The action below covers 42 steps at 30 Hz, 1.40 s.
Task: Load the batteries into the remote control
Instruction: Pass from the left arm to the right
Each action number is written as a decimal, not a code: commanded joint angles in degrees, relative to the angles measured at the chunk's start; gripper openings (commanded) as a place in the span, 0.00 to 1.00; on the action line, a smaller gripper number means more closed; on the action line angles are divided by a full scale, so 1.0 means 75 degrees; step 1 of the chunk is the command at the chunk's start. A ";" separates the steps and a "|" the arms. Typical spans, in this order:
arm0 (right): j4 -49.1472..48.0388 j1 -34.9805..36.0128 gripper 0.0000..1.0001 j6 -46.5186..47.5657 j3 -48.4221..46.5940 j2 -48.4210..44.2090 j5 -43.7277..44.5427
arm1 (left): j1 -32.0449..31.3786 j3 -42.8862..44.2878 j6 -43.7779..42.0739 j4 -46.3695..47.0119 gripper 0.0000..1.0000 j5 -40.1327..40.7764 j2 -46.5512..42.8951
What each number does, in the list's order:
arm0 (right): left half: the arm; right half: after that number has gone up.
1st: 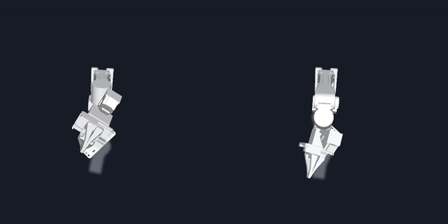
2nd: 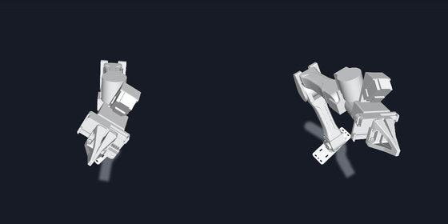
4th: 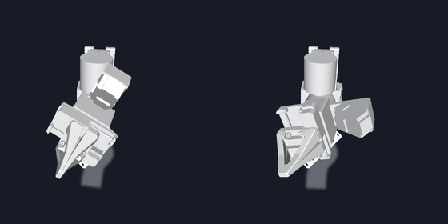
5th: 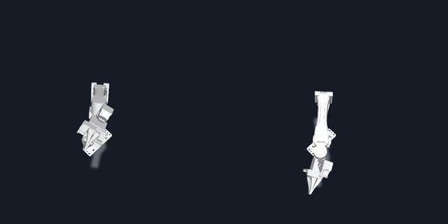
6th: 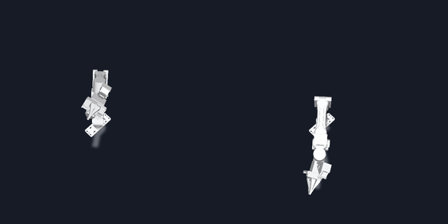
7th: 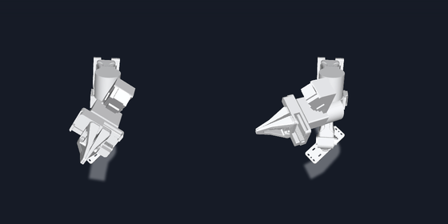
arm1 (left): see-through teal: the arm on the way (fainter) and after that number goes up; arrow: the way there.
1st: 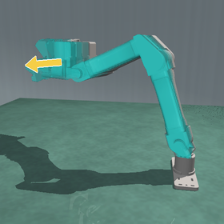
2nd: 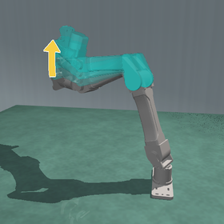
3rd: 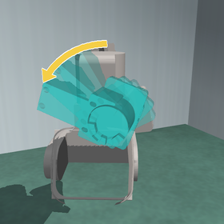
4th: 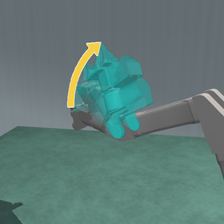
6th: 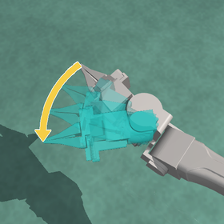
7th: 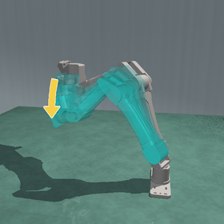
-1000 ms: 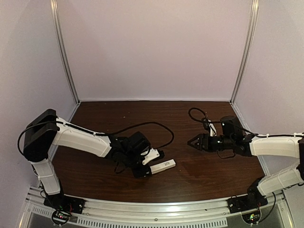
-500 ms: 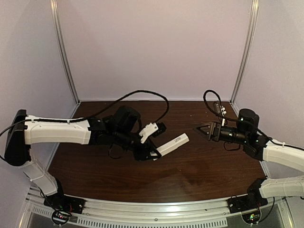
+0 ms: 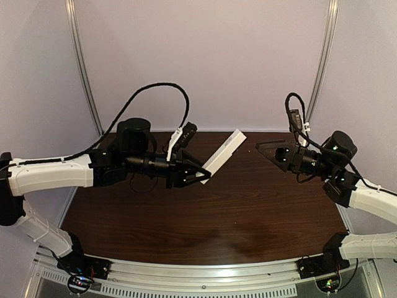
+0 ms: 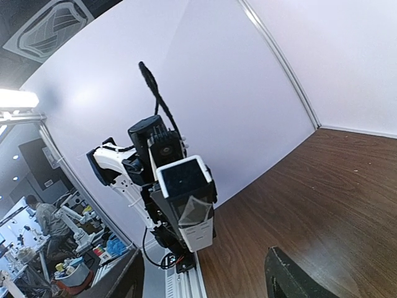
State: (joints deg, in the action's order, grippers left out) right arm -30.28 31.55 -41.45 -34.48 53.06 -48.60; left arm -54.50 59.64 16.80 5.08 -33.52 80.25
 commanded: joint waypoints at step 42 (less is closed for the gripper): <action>0.0430 0.1808 0.12 0.0805 -0.1882 0.1737 0.0584 | 0.0284 -0.0648 0.1417 0.2084 0.69 -0.0515 -0.0160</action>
State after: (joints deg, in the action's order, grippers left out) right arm -32.53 44.77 -37.28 -45.91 67.44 -45.01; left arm -54.15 55.59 28.45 20.97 -38.76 80.66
